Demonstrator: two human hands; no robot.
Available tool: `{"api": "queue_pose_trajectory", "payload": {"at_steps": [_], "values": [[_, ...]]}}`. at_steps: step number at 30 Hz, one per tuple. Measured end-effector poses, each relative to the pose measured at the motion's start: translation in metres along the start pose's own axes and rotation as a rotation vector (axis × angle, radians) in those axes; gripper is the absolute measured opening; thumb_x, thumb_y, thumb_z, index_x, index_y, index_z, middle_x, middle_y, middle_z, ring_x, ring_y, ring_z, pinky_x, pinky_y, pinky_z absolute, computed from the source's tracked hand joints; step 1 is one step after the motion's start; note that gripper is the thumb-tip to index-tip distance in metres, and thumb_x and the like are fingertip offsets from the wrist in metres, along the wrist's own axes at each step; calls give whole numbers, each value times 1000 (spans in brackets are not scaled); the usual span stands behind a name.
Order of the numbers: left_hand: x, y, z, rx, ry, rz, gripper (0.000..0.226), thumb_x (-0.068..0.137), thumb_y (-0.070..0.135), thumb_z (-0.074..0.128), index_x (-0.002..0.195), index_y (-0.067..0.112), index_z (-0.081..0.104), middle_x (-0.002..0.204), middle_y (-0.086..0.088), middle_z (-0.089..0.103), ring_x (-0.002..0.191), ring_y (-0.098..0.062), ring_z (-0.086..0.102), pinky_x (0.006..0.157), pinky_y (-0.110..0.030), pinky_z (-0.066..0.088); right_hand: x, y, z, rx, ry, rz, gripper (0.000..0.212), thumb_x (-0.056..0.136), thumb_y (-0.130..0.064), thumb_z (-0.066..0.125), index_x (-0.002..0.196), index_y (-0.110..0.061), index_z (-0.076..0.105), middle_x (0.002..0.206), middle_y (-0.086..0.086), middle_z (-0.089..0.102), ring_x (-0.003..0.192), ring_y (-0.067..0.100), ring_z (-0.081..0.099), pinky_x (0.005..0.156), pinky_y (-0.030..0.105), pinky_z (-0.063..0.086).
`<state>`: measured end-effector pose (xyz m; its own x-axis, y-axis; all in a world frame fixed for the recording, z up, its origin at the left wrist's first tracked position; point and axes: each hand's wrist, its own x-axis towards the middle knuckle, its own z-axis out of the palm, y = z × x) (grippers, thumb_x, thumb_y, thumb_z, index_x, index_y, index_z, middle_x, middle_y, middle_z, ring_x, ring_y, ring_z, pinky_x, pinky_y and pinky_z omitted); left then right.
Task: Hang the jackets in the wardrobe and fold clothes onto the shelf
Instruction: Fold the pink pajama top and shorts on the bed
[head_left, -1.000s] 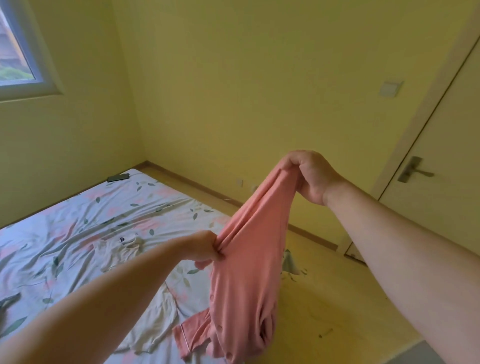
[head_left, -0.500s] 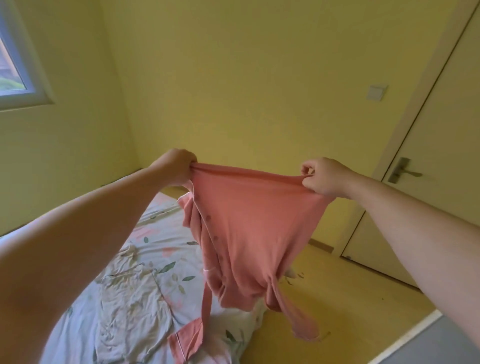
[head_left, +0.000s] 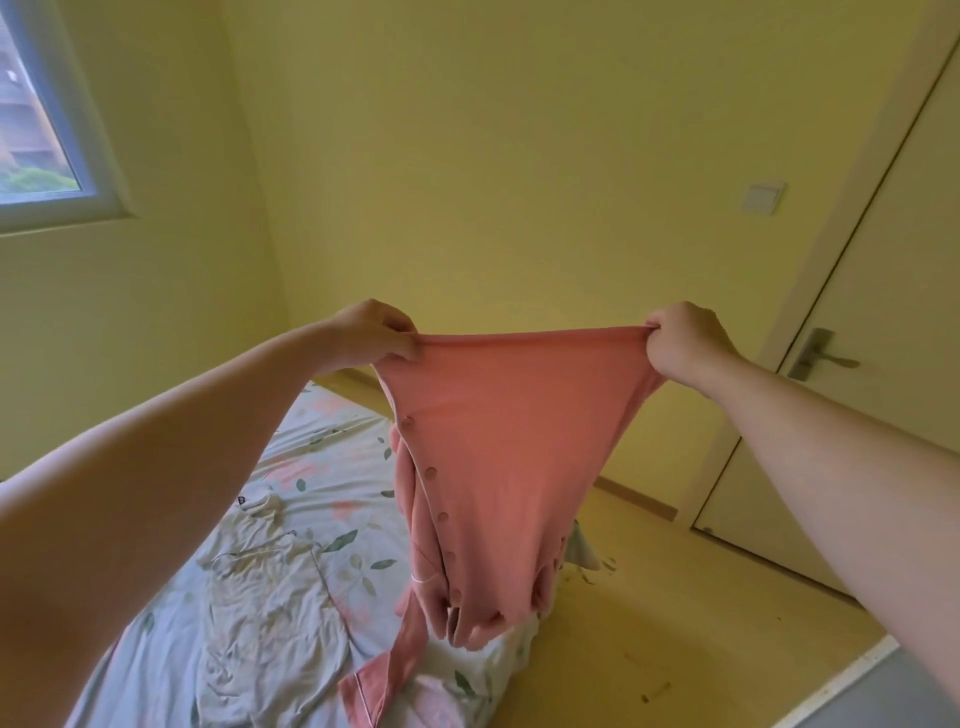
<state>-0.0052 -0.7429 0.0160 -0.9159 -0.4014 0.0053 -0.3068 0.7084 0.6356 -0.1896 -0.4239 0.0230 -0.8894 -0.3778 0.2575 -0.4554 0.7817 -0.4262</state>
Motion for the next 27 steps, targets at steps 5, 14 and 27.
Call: {"api": "queue_pose_trajectory", "payload": {"at_steps": [5, 14, 27], "values": [[-11, 12, 16, -248, -215, -86, 30, 97, 32, 63, 92, 3, 71, 83, -8, 69, 76, -23, 61, 62, -28, 51, -7, -17, -3, 284, 11, -14, 30, 70, 9, 34, 60, -12, 54, 62, 5, 50, 62, 24, 43, 58, 30, 33], [-26, 54, 89, -407, -439, 115, 51, 87, 46, 74, 128, 18, 64, 124, -2, 70, 114, -19, 67, 98, -35, 54, -38, -89, 4, 154, -188, -385, 37, 75, 5, 43, 70, -18, 72, 69, -6, 66, 66, 7, 57, 54, 19, 43], [-23, 75, 76, -887, 5, -78, 39, 45, 14, 54, 81, 3, 61, 83, -14, 51, 77, -26, 44, 68, -38, 36, -56, -64, 46, 682, -526, -91, 36, 95, -43, 66, 114, -12, 67, 75, 1, 64, 64, 15, 55, 55, 29, 40]]}}
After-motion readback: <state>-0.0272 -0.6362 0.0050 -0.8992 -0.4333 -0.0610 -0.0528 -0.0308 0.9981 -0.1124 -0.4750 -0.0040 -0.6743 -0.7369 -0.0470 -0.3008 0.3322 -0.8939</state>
